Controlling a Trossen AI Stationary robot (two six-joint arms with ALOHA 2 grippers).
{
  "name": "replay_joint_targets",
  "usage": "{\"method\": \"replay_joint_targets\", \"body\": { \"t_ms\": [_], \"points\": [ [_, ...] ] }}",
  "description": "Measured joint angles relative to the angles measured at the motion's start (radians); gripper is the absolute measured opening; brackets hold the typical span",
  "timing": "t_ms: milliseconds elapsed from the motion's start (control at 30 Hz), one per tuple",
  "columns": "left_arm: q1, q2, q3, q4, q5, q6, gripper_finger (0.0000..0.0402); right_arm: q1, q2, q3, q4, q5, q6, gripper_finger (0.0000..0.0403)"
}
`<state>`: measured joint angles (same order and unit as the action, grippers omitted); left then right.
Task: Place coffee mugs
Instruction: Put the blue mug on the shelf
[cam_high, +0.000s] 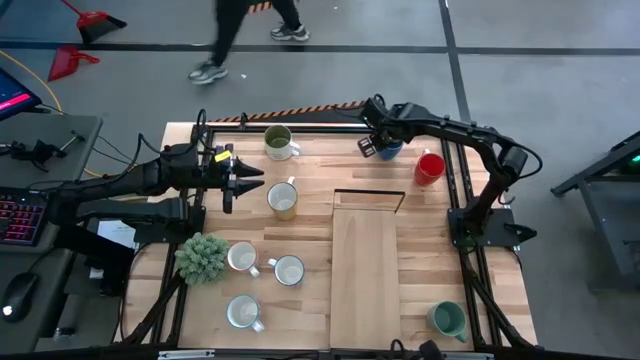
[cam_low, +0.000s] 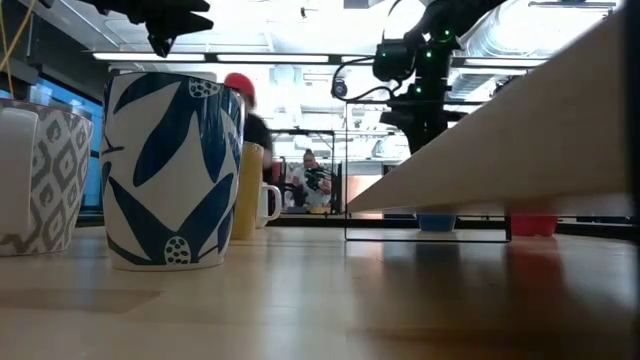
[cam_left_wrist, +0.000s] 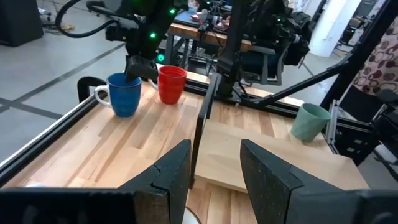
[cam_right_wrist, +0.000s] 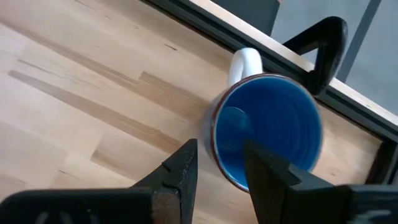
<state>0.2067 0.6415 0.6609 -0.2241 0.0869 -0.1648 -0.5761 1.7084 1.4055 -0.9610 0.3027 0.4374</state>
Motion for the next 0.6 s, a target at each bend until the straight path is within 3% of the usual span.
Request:
{"method": "replay_joint_targets", "body": {
  "t_ms": [233, 600],
  "points": [
    [-0.001, 0.000, 0.000, -0.001, -0.004, 0.000, 0.0129, 0.007, 0.000, 0.000, -0.021, -0.019, 0.019, 0.0108],
    [-0.001, 0.000, 0.000, -0.005, -0.011, -0.007, 0.0129, 0.075, -0.001, -0.070, -0.037, 0.071, 0.090, 0.0108]
  ]
}}
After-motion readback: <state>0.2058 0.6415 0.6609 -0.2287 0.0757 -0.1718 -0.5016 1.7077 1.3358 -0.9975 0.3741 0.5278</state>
